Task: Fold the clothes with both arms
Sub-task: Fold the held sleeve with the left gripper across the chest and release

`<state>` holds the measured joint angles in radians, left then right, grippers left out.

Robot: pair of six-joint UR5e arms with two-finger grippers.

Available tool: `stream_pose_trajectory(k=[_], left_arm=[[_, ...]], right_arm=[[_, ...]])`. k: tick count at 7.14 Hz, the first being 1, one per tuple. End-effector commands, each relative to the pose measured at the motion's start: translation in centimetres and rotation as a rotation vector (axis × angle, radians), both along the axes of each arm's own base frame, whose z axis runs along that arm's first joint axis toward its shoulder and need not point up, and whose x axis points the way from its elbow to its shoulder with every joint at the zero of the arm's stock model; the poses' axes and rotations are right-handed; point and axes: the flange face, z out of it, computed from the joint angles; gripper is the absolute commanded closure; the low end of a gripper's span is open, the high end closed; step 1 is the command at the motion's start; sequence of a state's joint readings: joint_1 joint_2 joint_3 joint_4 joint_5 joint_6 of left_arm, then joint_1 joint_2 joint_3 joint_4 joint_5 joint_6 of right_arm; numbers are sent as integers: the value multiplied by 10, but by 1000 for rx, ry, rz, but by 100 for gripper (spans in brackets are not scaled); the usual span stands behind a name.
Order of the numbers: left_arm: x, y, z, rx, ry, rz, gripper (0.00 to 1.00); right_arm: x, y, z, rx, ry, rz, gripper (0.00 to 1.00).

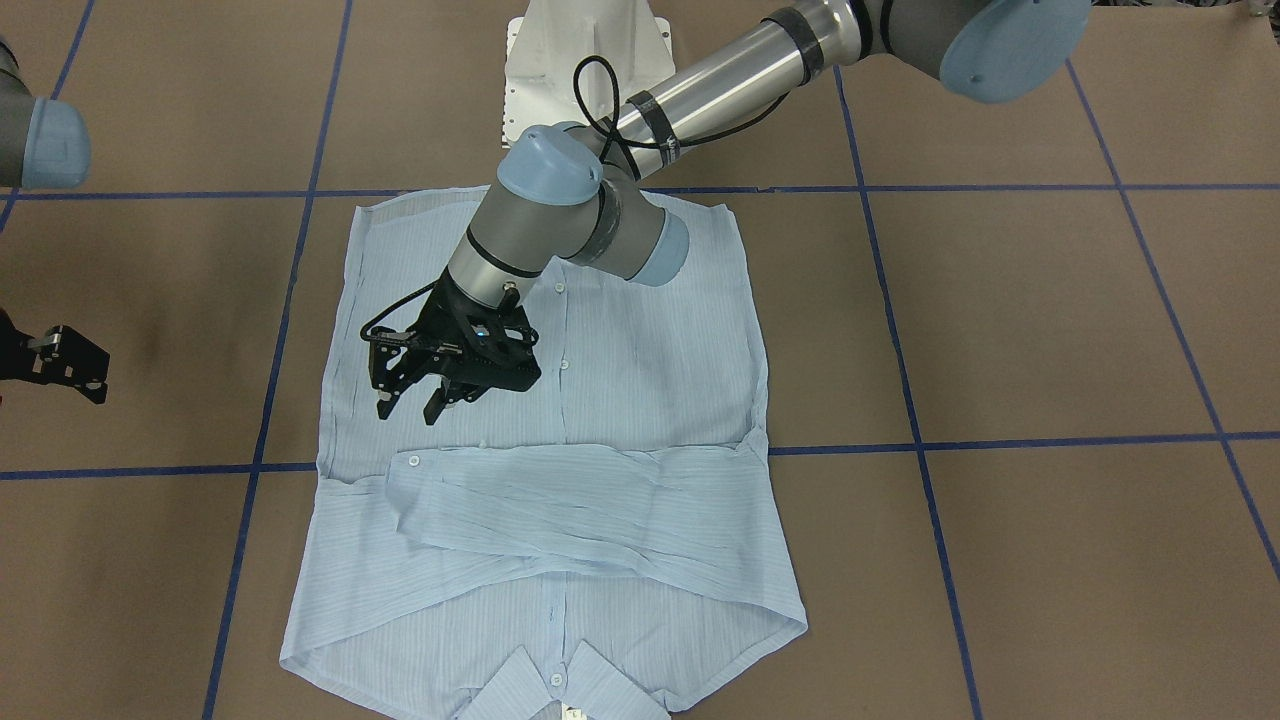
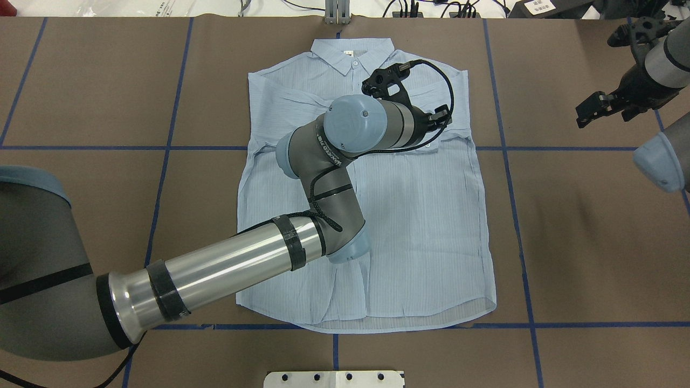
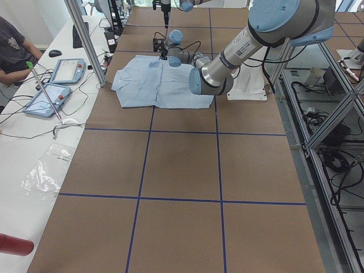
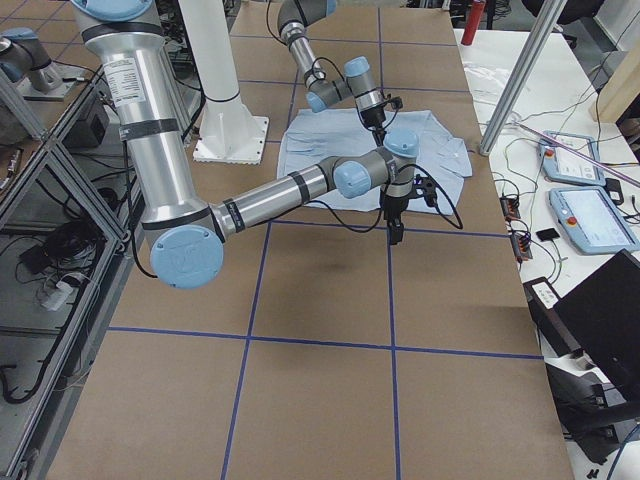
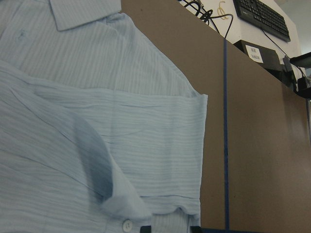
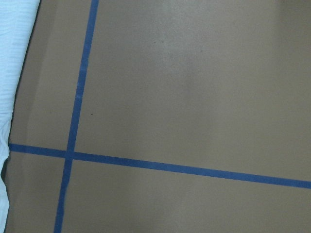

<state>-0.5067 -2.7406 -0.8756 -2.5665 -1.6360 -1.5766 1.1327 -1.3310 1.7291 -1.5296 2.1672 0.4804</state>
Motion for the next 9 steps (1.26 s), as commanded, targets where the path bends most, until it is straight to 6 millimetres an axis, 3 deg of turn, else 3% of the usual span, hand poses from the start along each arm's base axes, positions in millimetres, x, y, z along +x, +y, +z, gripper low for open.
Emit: stream_pose_trajectory(k=[1,2,3,4,6,7,8,9], left_arm=[[-12,3,15,5,7,-3,2],[-39,10,38,5,2,-3,4],[-63,24,44,-19,-44,-3,12],[-95,42,52,-37,-93,-1,10],[-181,89,105,45,-227,44,2],[-209,98,119,54,-288,90,1],[-220,107,135,11,-339,131,1],[-239,121,155,-1,-351,147,1]], right_arm=[[-2,3,-12,-6,-42,-11,0],[-2,7,-22,-42,-70,29,0],[-13,12,-33,-52,-93,63,0],[-23,20,-37,-23,-125,62,0],[-69,84,-37,-27,-164,75,0],[-85,115,-45,-62,-193,92,0],[-110,145,-64,-81,-216,87,0],[-149,175,-75,-88,-199,115,0]])
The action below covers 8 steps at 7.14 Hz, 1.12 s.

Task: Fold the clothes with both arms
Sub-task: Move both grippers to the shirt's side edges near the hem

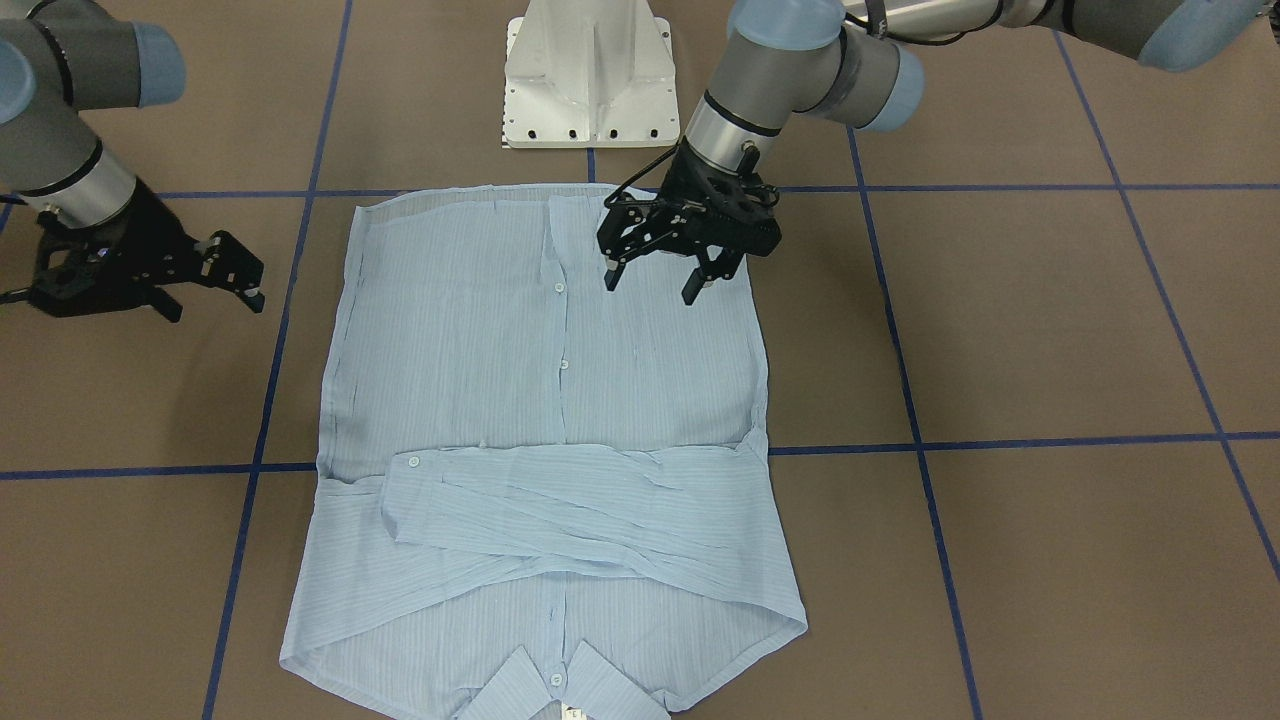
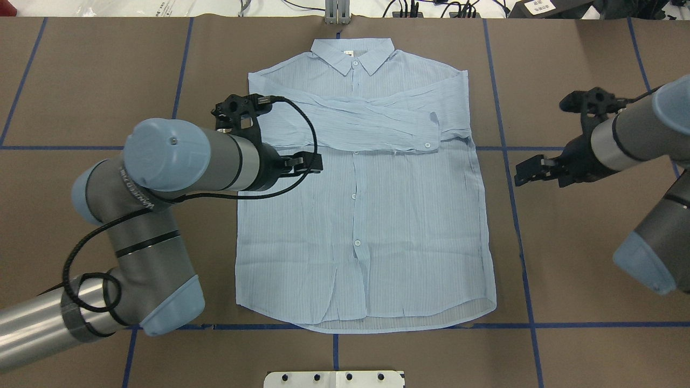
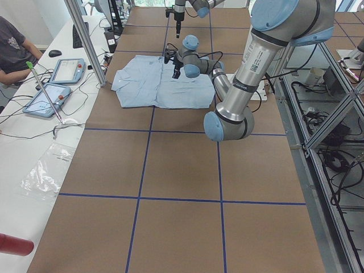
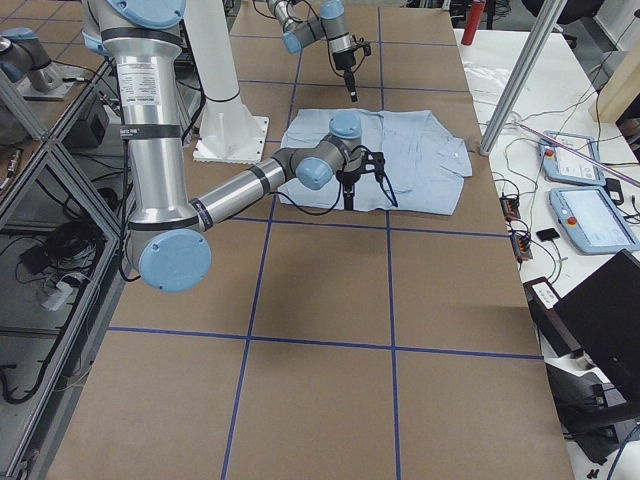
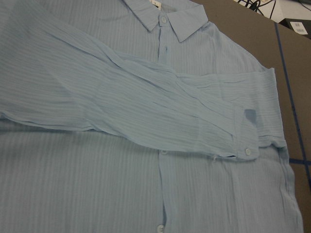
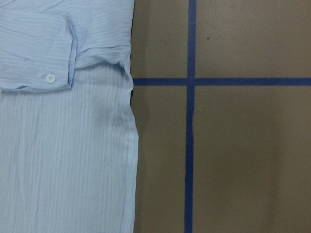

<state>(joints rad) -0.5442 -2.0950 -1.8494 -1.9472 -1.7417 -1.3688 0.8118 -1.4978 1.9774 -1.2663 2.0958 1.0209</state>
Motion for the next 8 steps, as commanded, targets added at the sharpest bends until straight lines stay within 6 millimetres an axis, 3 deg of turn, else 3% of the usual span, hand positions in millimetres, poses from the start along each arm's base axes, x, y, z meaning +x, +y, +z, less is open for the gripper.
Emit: stream_pose_trajectory(k=[1,2,3,4,8], left_arm=[[-34,25,46,-44,-60,41,1],[-36,25,51,-48,-67,37,1],[-35,26,51,-48,-67,37,1],[-34,27,50,-47,-66,40,1],[-28,27,43,-41,-55,46,1]], right_arm=[[-68,69,-27,-24,-4,25,0],[-89,93,-29,-70,-6,17,0],[-107,116,-18,-69,26,6,0],[-111,131,-5,-65,56,-6,0],[-122,146,15,-103,98,-39,5]])
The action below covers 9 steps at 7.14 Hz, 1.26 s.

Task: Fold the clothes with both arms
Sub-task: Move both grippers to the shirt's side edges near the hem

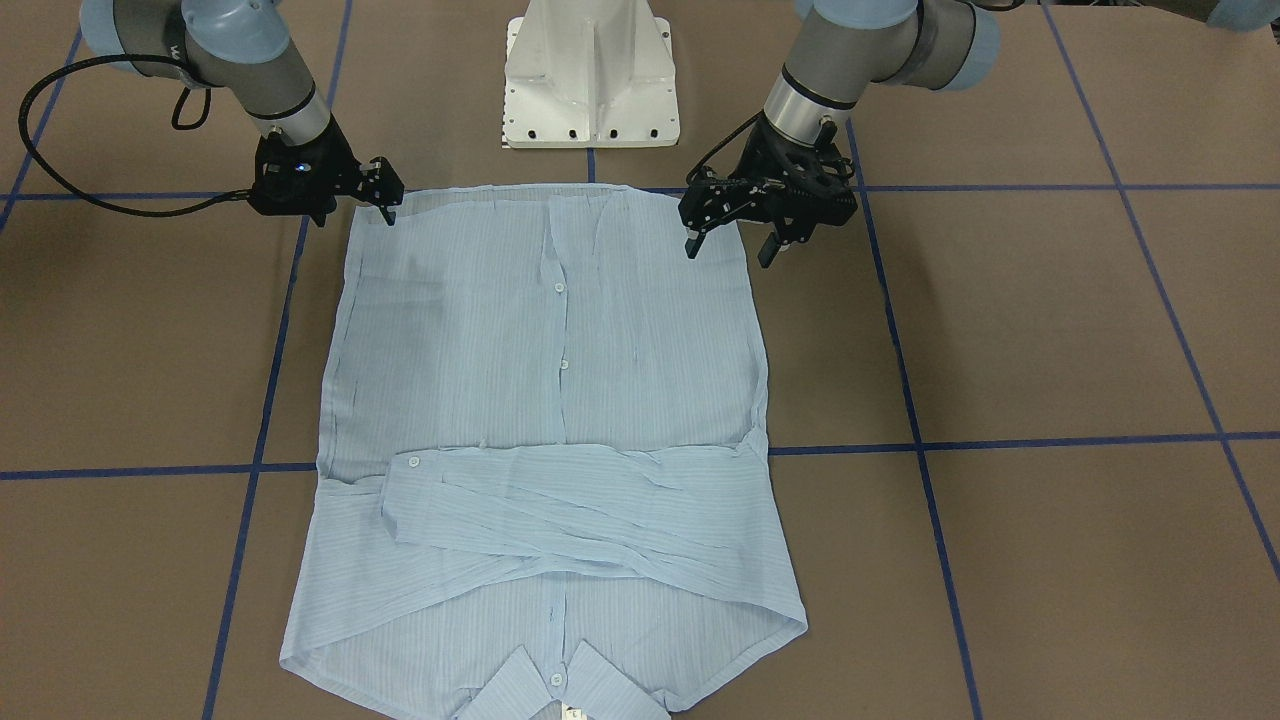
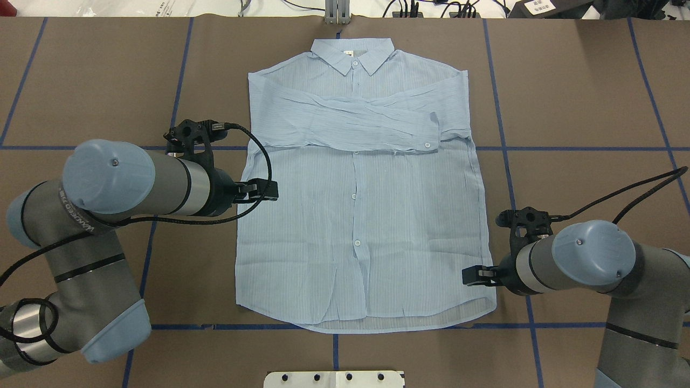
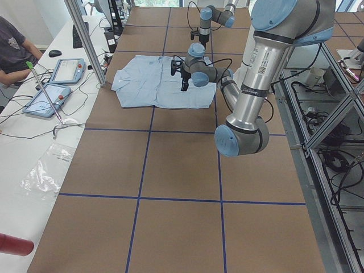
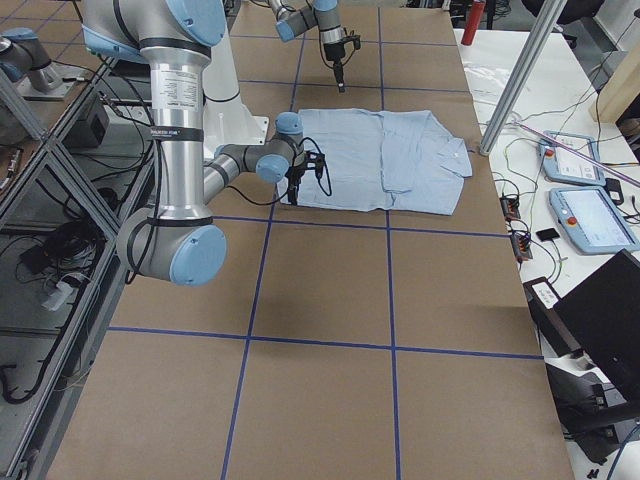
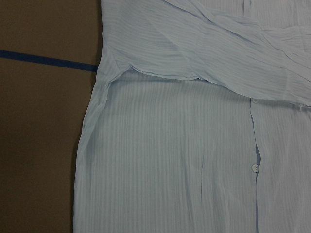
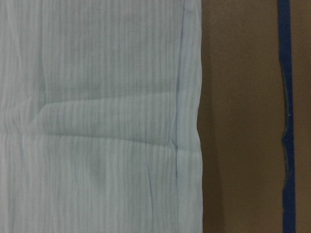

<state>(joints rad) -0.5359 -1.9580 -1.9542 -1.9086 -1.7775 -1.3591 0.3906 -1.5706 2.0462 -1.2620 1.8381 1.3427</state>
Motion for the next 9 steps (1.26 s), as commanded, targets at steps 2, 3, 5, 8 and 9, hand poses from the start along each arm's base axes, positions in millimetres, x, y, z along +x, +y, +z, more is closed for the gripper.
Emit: stream_pose_trajectory(k=[2,3,5,8,9], left_arm=[[2,-1,2,-2,-3,1,1],[2,-1,2,-2,-3,1,1],[2,-1,2,-1,-4,-2,1],[2,-1,1,0,-3,-2,1],[2,-1,0,0,-1,0,1]], right_arm=[[-15,5,11,-12,22,-22,20],[-17,6,11,-13,22,-25,26],[-16,6,12,-14,23,-26,40],[-18,12,13,-26,25,-32,41],[-18,13,14,-27,26,-35,41]])
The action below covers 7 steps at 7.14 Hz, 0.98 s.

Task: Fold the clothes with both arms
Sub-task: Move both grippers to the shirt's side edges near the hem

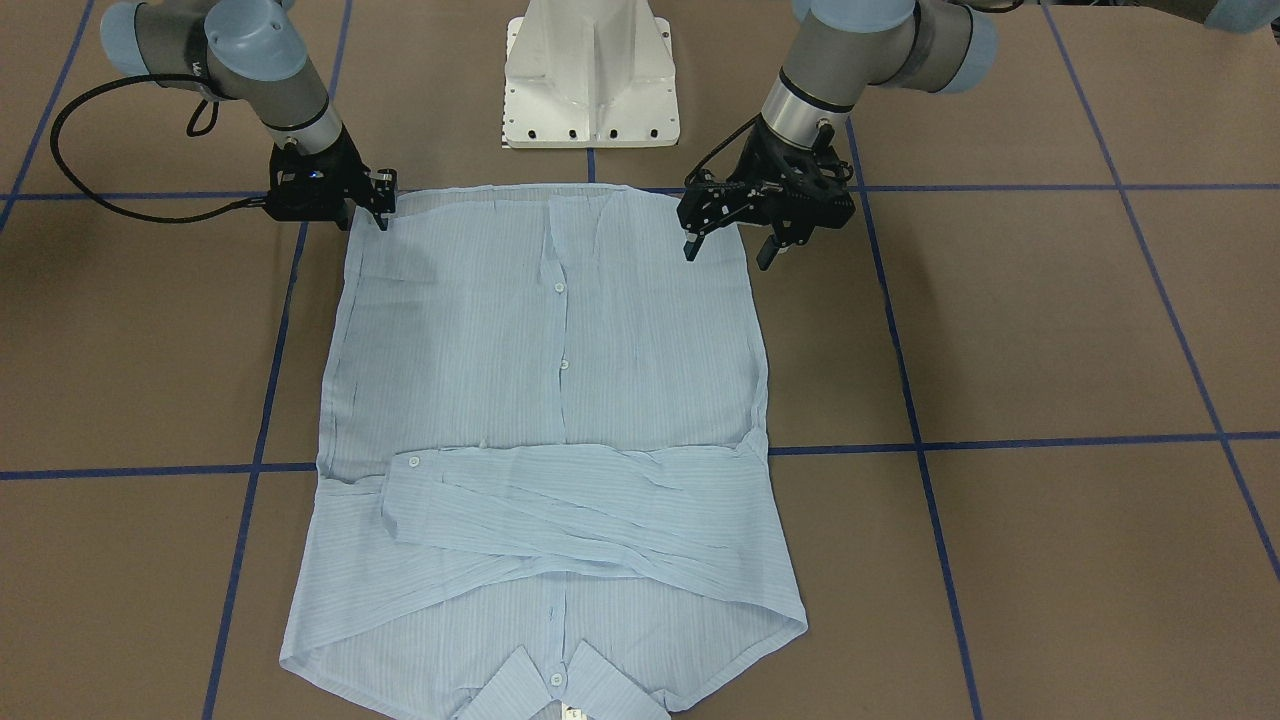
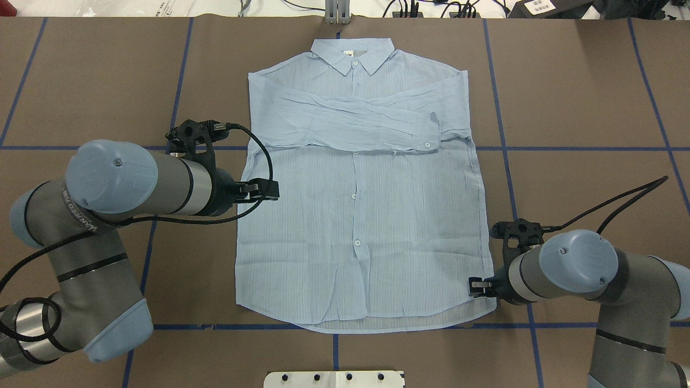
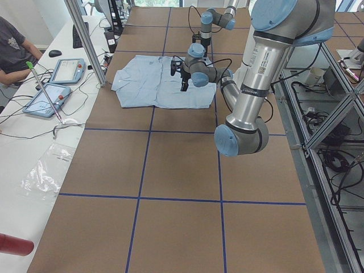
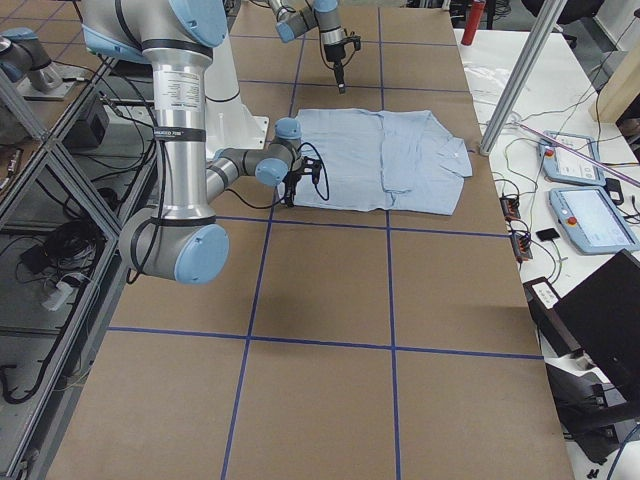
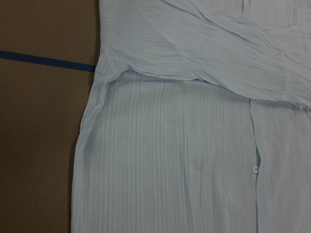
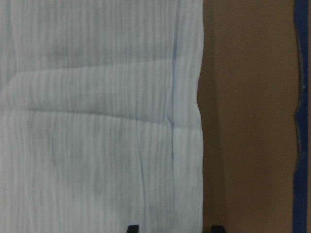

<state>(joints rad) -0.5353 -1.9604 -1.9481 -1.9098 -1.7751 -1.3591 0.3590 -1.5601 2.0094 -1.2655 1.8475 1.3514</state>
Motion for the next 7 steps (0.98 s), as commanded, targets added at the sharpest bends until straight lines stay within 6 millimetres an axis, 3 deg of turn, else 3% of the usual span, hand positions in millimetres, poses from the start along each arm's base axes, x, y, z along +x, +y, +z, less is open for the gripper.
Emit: stream_pose_trajectory(k=[1,2,4,6,7], left_arm=[[0,0,0,0,0,1,1],[0,0,0,-1,1,2,1],[1,1,0,-1,1,4,1],[7,4,4,-4,-7,12,1],[13,3,10,-9,-18,16,1]], right_arm=[[-1,3,1,-10,1,-5,41],[0,3,1,-13,1,-4,43],[1,3,0,-15,-1,-5,60],[2,3,0,-14,-3,-3,92],[5,2,-3,-11,-10,1,100]])
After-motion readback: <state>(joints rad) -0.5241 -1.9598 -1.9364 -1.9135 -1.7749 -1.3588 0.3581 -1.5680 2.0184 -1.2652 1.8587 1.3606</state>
